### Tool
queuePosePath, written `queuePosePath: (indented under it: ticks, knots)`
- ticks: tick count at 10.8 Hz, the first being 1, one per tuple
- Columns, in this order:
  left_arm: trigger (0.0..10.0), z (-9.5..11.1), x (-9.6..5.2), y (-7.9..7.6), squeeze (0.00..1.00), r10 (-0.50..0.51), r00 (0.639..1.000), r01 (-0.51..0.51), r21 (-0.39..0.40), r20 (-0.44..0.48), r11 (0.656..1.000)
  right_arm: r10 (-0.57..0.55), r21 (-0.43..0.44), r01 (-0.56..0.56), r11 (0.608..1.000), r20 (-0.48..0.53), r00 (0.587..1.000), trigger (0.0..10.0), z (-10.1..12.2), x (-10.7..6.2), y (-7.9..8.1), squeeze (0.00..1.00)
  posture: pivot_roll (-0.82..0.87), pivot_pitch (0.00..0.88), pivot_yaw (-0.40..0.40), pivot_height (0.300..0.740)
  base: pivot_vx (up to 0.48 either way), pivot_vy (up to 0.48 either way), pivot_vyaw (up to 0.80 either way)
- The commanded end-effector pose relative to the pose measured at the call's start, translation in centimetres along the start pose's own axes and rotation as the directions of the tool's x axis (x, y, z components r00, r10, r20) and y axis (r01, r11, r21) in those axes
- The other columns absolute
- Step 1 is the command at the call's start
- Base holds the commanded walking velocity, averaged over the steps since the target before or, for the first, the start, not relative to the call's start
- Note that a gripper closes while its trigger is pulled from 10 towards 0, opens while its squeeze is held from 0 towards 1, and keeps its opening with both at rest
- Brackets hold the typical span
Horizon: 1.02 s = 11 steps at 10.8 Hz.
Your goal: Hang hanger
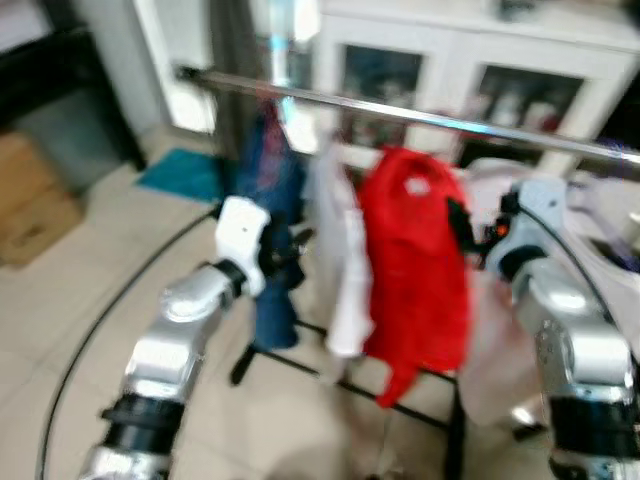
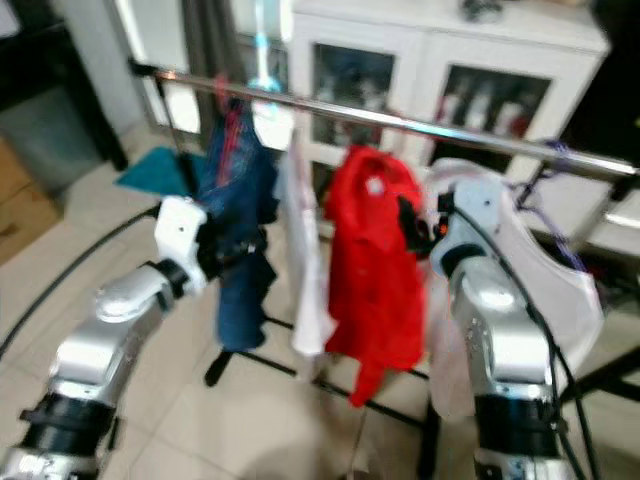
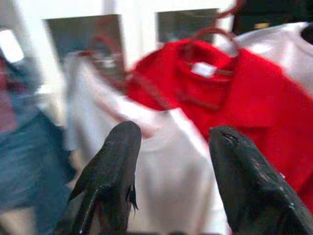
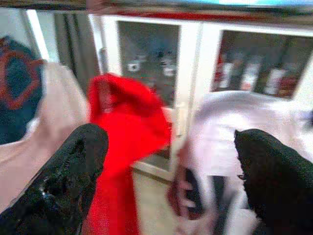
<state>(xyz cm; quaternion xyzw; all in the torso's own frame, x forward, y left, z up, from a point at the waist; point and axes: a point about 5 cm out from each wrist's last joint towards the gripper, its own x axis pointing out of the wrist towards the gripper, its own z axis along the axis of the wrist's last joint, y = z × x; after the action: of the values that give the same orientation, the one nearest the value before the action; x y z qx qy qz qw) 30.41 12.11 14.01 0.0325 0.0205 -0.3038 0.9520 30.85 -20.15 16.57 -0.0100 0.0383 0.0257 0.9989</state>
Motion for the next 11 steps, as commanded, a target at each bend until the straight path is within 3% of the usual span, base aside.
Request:
queuePosePath:
  ticks: [1, 5, 9, 11]
  knots:
    - [10.0, 0.0, -0.2, 0.5, 0.00, 0.021, 1.000, -0.021, 0.015, -0.006, 1.000, 0.018, -0.002, -0.018, 1.000, 0.024, 1.000, 10.0, 0.6, 0.1, 0.3, 1.00, -0.12, 0.000, 0.019, 0.740, 0.000, -0.364, 0.00]
    - [10.0, 0.0, -0.3, 0.6, 0.00, 0.015, 1.000, -0.014, 0.029, -0.015, 0.999, 0.013, -0.002, -0.012, 1.000, 0.034, 0.999, 10.0, 0.8, 0.1, 0.5, 1.00, -0.12, 0.000, 0.024, 0.740, 0.000, -0.336, 0.00]
    - [10.0, -0.2, -1.2, -1.2, 0.00, -0.192, 0.981, 0.193, 0.019, -0.029, 0.981, 0.028, -0.043, -0.027, 0.999, 0.017, 0.999, 10.0, 1.4, 0.6, -0.7, 1.00, -0.10, 0.000, 0.021, 0.740, 0.000, 0.000, 0.00]
    - [10.0, -0.2, -2.0, -1.0, 0.00, -0.255, 0.966, 0.256, 0.012, -0.045, 0.967, 0.006, -0.081, -0.008, 0.997, -0.023, 1.000, 10.0, 1.3, 1.5, -1.4, 1.00, -0.10, 0.000, 0.019, 0.740, 0.000, 0.000, 0.00]
